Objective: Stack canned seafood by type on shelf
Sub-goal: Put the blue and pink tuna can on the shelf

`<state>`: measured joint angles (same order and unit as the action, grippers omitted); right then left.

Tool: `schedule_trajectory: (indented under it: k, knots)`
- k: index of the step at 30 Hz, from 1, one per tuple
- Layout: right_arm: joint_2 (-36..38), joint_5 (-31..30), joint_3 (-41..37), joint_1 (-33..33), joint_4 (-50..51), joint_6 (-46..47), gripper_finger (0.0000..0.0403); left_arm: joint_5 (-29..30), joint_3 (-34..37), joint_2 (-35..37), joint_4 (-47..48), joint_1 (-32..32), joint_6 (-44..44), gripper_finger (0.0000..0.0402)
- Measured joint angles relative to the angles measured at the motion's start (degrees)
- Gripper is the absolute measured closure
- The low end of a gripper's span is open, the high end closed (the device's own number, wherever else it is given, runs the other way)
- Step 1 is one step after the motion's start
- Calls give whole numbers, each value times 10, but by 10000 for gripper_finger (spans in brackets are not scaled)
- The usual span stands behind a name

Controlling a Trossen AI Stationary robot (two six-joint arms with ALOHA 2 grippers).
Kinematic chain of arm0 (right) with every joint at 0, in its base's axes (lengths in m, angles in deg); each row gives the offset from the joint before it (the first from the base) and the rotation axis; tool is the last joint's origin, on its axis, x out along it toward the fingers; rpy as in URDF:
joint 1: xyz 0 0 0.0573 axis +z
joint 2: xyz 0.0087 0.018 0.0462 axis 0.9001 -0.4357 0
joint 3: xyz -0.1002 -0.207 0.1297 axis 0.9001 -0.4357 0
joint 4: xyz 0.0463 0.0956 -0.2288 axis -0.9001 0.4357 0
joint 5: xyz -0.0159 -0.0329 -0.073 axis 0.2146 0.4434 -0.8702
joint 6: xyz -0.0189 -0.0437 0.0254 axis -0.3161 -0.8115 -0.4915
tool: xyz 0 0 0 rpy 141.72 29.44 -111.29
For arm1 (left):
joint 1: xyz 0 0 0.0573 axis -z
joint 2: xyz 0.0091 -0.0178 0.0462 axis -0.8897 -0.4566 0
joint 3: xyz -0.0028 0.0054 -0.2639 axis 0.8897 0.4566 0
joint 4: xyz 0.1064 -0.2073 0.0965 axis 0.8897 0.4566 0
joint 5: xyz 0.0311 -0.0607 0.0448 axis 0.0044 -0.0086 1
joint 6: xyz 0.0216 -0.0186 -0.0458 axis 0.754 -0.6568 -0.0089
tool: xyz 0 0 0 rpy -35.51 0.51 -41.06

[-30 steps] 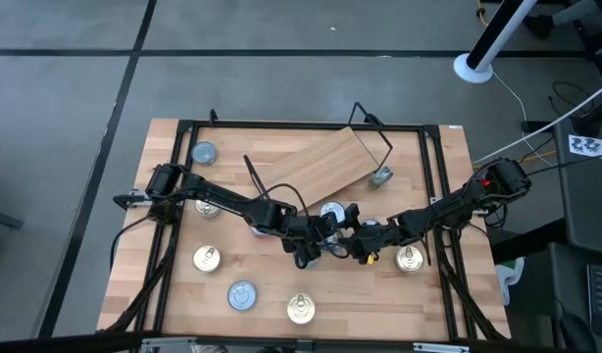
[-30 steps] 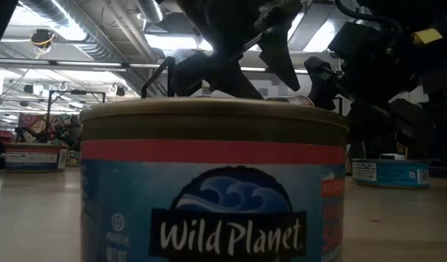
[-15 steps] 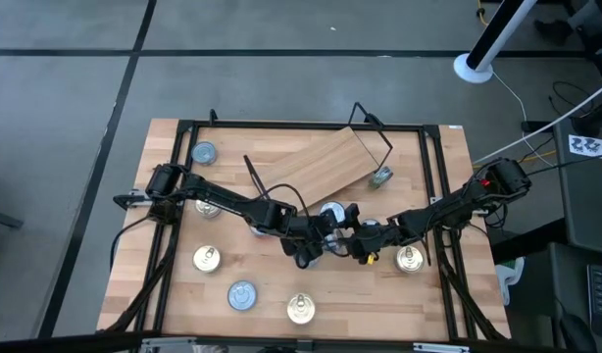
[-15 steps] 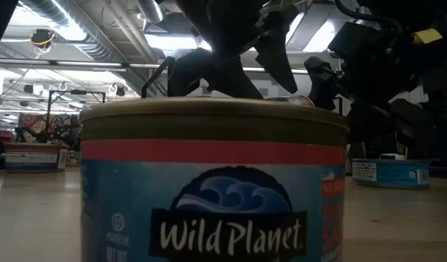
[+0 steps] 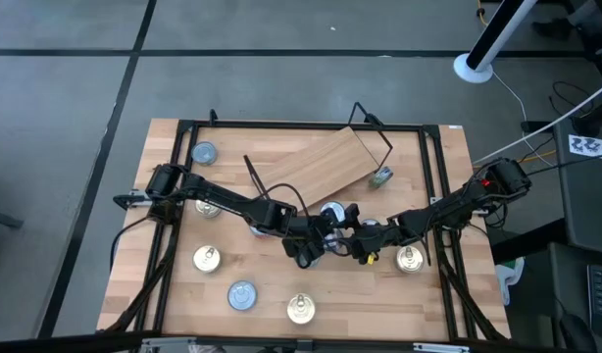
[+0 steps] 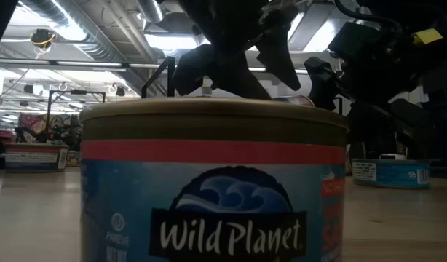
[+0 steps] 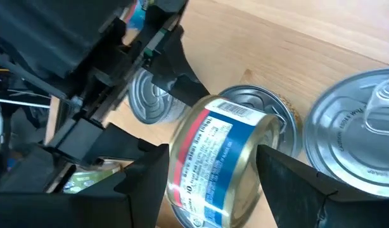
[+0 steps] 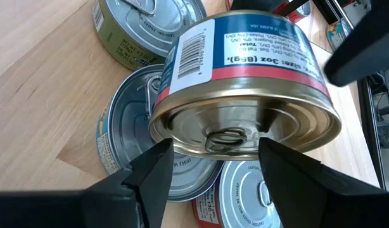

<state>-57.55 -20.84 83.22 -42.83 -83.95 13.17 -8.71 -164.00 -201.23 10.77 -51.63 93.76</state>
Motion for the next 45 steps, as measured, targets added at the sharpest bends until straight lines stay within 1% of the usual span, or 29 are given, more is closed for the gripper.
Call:
schedule_trajectory:
  k: [6, 12, 17, 26, 29, 34, 36, 40, 45]
  knots:
    - [0, 0, 0, 0, 0, 0, 171, 0, 0, 0, 5, 2, 53, 166]
    - [0, 0, 0, 0, 0, 0, 171, 0, 0, 0, 3, 2, 56, 166]
    - [0, 0, 0, 0, 0, 0, 171, 0, 0, 0, 3, 2, 75, 166]
    - [0, 0, 0, 0, 0, 0, 171, 0, 0, 0, -1, 2, 75, 164]
    - [0, 0, 0, 0, 0, 0, 171, 0, 0, 0, -1, 2, 75, 139]
    - [0, 0, 0, 0, 0, 0, 171, 0, 0, 0, 3, 2, 70, 69]
    - [0, 0, 0, 0, 0, 0, 171, 0, 0, 0, 2, 2, 70, 49]
    - [0, 0, 0, 0, 0, 0, 171, 0, 0, 0, 2, 2, 70, 31]
    - [0, 0, 0, 0, 0, 0, 171, 0, 0, 0, 2, 2, 69, 29]
